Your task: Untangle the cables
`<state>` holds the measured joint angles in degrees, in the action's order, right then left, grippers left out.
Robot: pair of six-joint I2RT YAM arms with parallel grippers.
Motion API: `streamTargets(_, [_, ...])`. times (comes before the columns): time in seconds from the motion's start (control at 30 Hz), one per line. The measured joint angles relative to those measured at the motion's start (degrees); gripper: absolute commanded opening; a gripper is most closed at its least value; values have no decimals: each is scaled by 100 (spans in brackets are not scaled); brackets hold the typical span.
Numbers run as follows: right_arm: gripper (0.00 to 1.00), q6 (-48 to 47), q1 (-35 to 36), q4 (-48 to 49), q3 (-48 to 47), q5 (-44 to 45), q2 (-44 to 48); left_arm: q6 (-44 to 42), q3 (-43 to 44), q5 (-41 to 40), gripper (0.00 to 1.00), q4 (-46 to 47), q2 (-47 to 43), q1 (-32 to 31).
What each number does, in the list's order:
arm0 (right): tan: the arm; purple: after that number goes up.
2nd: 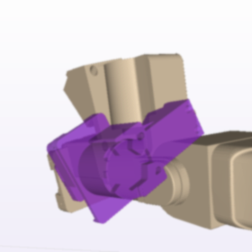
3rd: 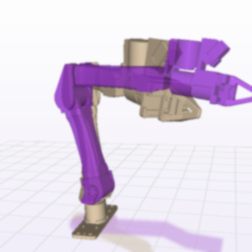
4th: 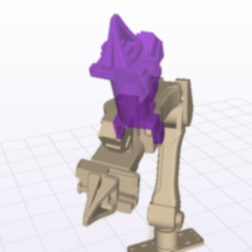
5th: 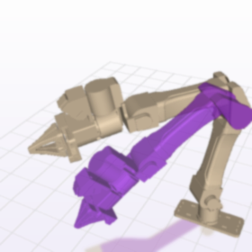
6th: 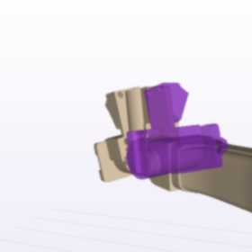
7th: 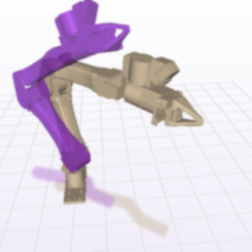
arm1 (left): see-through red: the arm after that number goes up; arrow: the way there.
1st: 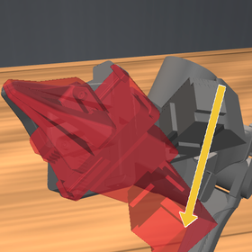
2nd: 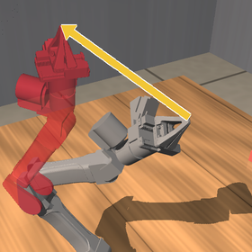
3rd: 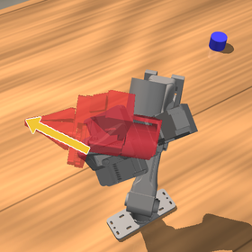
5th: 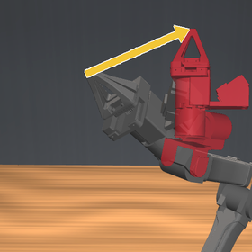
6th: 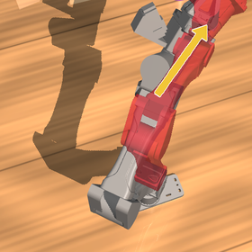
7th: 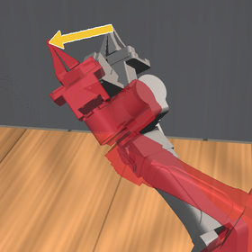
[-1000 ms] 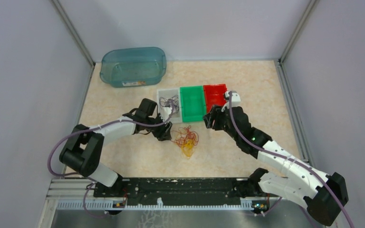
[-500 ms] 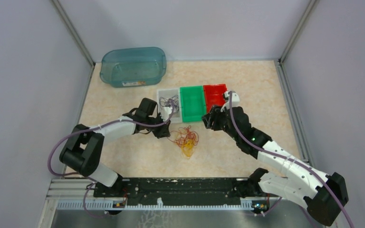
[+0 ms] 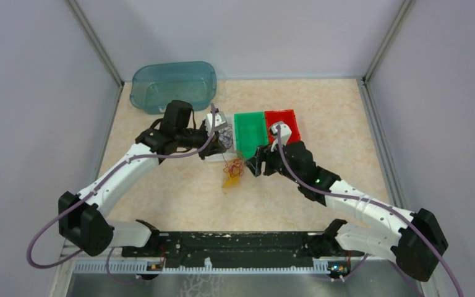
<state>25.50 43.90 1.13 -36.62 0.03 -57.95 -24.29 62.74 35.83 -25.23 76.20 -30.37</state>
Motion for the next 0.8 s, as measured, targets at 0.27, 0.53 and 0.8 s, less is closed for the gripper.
streamTargets(0.27, [69, -789, 422, 1062, 133, 4, -297, 35, 511, 455, 4, -918, -164, -79])
streamTargets(0.53, [71, -1228, 817, 1718, 90, 186, -739, 50, 879, 640, 3, -1467, -332, -144])
streamTargets(0.8, [69, -1360, 1075, 2186, -136, 608, -1318, 120, 1397, 798, 0, -1777, -509, -214])
